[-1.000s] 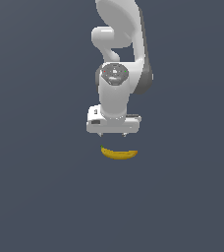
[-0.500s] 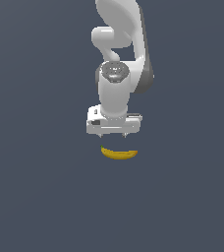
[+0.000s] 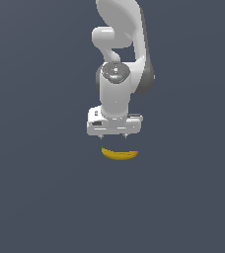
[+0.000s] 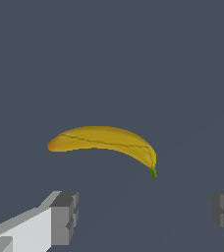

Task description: Pick up the object and move it to a goal position.

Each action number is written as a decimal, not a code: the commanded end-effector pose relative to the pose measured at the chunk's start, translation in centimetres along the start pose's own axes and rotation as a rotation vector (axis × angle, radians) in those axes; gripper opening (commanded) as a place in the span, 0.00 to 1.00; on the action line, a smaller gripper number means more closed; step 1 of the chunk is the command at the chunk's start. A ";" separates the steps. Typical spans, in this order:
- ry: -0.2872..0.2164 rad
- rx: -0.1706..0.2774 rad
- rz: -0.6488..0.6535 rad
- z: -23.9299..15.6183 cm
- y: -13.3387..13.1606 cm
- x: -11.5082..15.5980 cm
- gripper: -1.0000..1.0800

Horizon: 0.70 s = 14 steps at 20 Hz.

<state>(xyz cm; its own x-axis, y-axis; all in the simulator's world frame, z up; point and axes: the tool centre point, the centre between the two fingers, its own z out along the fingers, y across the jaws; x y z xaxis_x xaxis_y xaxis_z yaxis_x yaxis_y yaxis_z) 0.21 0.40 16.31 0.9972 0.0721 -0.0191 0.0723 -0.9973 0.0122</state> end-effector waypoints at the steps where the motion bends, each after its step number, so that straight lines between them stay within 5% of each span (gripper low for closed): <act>1: 0.000 -0.001 -0.022 0.2 0.0 0.0 0.96; 14: -0.002 -0.009 -0.293 2.3 -0.3 0.4 0.96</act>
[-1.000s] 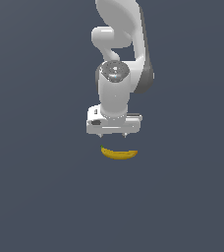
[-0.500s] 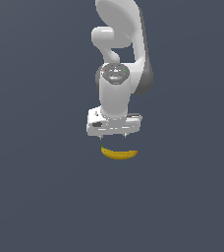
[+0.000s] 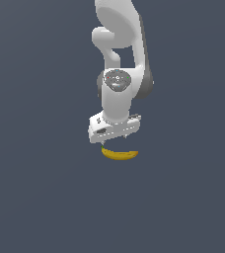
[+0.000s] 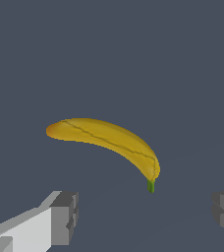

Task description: Pick up the object and move it to a goal position.

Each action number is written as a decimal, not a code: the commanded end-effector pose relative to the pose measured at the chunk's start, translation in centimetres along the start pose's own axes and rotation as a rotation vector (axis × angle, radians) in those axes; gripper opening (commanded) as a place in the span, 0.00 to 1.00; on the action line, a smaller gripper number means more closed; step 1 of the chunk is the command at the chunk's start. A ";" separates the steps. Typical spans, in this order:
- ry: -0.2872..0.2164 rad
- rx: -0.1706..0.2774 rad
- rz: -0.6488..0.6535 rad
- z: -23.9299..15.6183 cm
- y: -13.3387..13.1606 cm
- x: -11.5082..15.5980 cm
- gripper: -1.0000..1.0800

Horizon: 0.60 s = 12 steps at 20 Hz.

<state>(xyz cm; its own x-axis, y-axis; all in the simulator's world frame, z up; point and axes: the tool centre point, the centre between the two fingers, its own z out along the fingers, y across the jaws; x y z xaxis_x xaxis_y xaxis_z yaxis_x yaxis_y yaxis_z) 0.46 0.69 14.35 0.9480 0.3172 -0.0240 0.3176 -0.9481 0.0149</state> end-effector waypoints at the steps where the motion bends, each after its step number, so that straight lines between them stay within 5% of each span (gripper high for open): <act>1: 0.000 -0.001 -0.072 0.6 -0.1 0.1 0.96; 12: 0.002 -0.004 -0.395 3.0 -0.6 0.6 0.96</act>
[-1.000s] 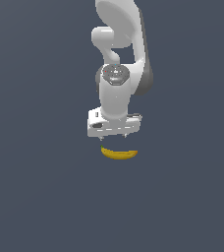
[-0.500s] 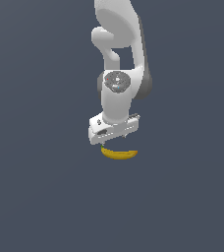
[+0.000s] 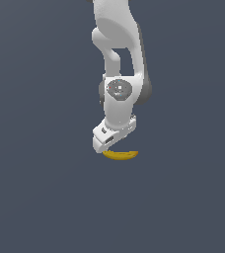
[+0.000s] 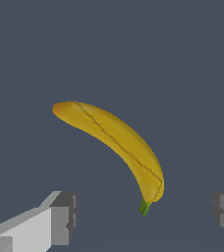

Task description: Pick up the object and move it to a goal position.

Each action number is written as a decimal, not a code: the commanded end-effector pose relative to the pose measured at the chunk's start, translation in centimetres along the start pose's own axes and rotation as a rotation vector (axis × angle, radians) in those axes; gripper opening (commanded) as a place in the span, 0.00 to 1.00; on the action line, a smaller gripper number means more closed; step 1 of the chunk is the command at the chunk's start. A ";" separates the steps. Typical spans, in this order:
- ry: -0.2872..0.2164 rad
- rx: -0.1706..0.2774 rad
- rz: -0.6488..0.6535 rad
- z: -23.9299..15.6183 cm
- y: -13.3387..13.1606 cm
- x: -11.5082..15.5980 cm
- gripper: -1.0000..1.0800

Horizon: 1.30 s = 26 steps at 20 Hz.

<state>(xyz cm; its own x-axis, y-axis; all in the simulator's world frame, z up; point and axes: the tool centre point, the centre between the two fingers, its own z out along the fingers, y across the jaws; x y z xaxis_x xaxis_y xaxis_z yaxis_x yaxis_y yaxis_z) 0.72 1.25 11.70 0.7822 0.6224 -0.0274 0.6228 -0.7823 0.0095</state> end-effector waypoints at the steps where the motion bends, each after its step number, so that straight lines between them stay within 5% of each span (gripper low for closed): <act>1: 0.001 0.000 -0.075 0.5 -0.1 0.1 0.96; 16: 0.017 0.000 -0.505 3.5 -0.8 1.0 0.96; 26: 0.028 0.000 -0.667 4.6 -1.1 1.4 0.96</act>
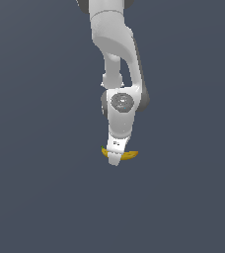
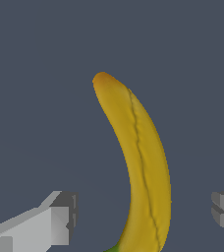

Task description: Pick up the object and move it to a goal position.

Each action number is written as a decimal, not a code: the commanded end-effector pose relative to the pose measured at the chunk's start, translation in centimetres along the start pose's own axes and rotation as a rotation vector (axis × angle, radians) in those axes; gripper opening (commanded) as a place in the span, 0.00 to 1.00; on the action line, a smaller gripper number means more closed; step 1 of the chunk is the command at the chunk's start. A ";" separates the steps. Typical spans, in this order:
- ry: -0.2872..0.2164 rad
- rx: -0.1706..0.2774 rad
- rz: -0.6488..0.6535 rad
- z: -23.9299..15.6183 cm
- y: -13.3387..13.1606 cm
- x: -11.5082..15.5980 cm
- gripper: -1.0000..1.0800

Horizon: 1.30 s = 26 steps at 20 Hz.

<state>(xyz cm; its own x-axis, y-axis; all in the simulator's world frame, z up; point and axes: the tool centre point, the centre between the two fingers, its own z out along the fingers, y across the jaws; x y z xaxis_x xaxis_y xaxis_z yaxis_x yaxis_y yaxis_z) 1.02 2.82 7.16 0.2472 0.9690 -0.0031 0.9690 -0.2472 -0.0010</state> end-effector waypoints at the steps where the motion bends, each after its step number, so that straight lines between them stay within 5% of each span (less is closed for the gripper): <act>1: 0.002 -0.001 -0.027 0.2 0.0 0.1 0.96; 24: 0.003 -0.001 -0.046 5.3 0.0 0.1 0.96; 25: 0.003 -0.001 -0.046 5.3 0.0 0.1 0.00; 26: 0.003 -0.001 -0.046 5.3 0.0 0.1 0.00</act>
<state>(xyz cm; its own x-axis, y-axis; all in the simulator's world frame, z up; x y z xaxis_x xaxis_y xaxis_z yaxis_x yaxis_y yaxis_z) 1.06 2.94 1.98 0.2031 0.9792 -0.0002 0.9792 -0.2031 0.0009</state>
